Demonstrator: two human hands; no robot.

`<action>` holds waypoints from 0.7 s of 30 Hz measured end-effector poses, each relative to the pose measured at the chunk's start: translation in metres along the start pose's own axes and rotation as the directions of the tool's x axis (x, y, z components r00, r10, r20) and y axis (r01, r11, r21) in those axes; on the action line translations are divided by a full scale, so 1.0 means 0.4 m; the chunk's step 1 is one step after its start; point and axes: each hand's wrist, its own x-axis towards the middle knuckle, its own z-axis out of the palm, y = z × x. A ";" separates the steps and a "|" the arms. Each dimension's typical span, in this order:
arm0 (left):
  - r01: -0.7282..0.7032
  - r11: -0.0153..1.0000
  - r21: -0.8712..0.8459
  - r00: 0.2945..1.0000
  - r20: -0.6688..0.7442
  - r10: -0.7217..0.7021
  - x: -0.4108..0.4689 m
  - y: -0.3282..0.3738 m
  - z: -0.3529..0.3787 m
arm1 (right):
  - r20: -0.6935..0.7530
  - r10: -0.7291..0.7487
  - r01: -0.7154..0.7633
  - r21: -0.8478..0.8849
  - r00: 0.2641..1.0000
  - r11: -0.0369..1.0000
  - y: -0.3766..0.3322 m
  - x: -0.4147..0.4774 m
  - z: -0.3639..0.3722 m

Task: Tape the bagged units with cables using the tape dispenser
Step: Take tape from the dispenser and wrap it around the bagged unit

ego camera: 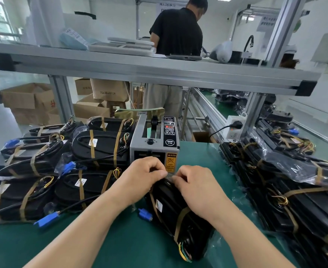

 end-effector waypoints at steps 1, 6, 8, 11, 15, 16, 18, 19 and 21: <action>0.029 1.000 -0.003 0.999 0.012 -0.029 0.001 0.004 -0.002 | 0.009 0.009 -0.009 0.007 1.000 1.000 0.000 0.004 -0.001; 0.247 0.891 -0.381 0.938 -0.137 -0.319 0.000 -0.016 -0.005 | 0.037 0.059 -0.059 0.009 0.998 0.998 0.005 0.014 0.007; 0.364 0.710 -0.603 0.821 -0.153 -0.550 0.005 -0.033 -0.007 | 0.039 0.061 -0.062 0.007 0.997 0.998 0.006 0.011 0.014; 0.461 0.501 -0.732 0.735 -0.001 -0.678 0.021 -0.038 0.007 | 0.034 0.051 -0.052 0.028 0.998 0.998 0.007 0.009 0.017; 0.509 0.375 -0.775 0.677 0.091 -0.730 0.053 -0.029 0.024 | 0.045 0.038 -0.040 0.055 0.998 0.998 0.012 0.006 0.007; 0.519 0.355 -0.777 0.666 0.107 -0.738 0.061 -0.026 0.024 | 0.038 0.041 -0.043 0.053 0.998 0.998 0.014 0.005 0.003; 0.529 0.326 -0.783 0.654 0.133 -0.744 0.071 -0.021 0.025 | 0.024 0.054 -0.056 0.070 0.998 0.996 0.020 0.005 -0.001; 0.527 0.316 -0.789 0.653 0.138 -0.745 0.075 -0.018 0.025 | 0.020 0.058 -0.059 0.086 0.998 0.995 0.022 0.005 -0.002; 0.521 0.306 -0.797 0.644 0.132 -0.753 0.083 -0.011 0.029 | 0.012 0.055 -0.055 0.115 0.998 0.992 0.022 0.004 -0.002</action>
